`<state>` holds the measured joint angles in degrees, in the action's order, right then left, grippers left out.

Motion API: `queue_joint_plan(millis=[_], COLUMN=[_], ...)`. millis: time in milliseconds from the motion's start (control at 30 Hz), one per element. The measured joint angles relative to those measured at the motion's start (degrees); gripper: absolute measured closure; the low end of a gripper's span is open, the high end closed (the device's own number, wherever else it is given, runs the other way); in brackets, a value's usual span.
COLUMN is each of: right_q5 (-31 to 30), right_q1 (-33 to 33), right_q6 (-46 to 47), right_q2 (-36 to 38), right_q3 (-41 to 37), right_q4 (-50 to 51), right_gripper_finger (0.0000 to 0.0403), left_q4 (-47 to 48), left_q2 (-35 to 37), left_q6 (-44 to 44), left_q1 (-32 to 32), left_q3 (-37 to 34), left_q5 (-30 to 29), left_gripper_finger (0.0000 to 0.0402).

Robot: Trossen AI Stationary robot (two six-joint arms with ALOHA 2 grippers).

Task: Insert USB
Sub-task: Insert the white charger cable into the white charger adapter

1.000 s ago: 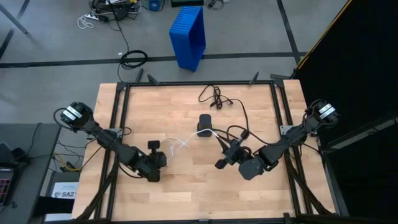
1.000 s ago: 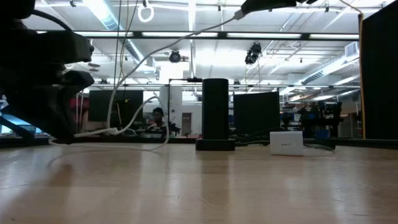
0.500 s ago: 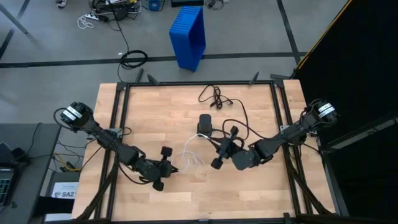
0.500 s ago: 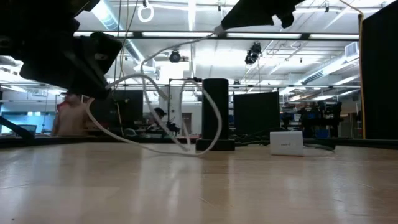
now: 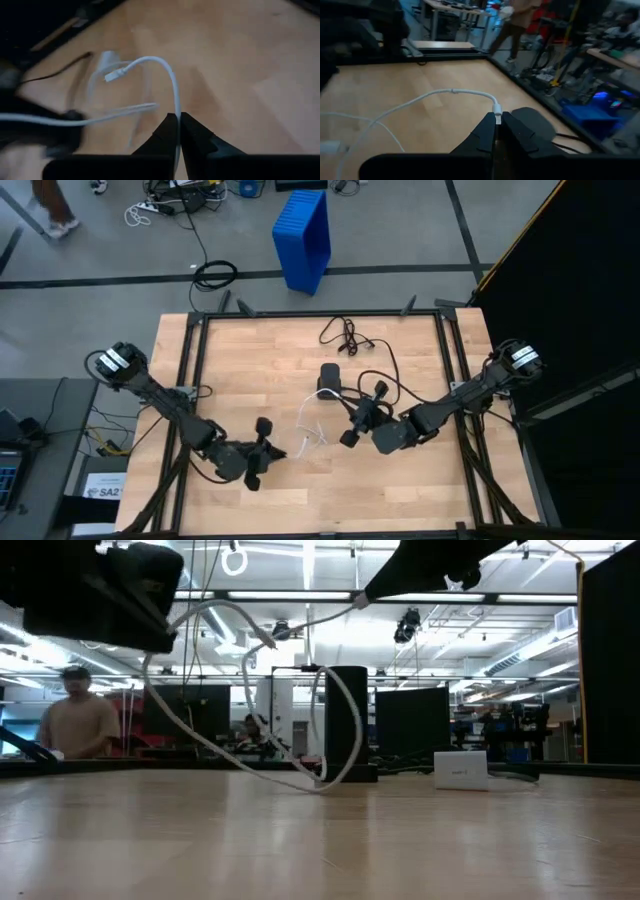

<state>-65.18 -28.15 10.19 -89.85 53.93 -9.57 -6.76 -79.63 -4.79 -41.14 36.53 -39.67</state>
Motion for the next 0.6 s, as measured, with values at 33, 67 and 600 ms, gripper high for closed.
queue_joint_plan(millis=[33,67,600], right_q5=[-1.5,-3.0,-2.6], right_q1=[-0.7,-1.5,-16.2], right_q6=[-0.6,-1.4,-28.4], right_q2=[0.2,0.4,4.5], right_q3=[0.0,0.0,0.1], right_q4=[0.0,0.0,-17.1], right_gripper_finger=[0.0403,0.0403,0.0403], left_q4=[1.0,1.5,2.6], left_q2=[0.9,1.9,6.3], left_q6=[0.3,0.4,5.9], left_q1=[-1.0,-2.1,-9.0], left_q3=[0.0,0.0,0.0], left_q5=[-2.9,-5.7,-50.2], left_gripper_finger=[0.0401,0.0401,0.0401])
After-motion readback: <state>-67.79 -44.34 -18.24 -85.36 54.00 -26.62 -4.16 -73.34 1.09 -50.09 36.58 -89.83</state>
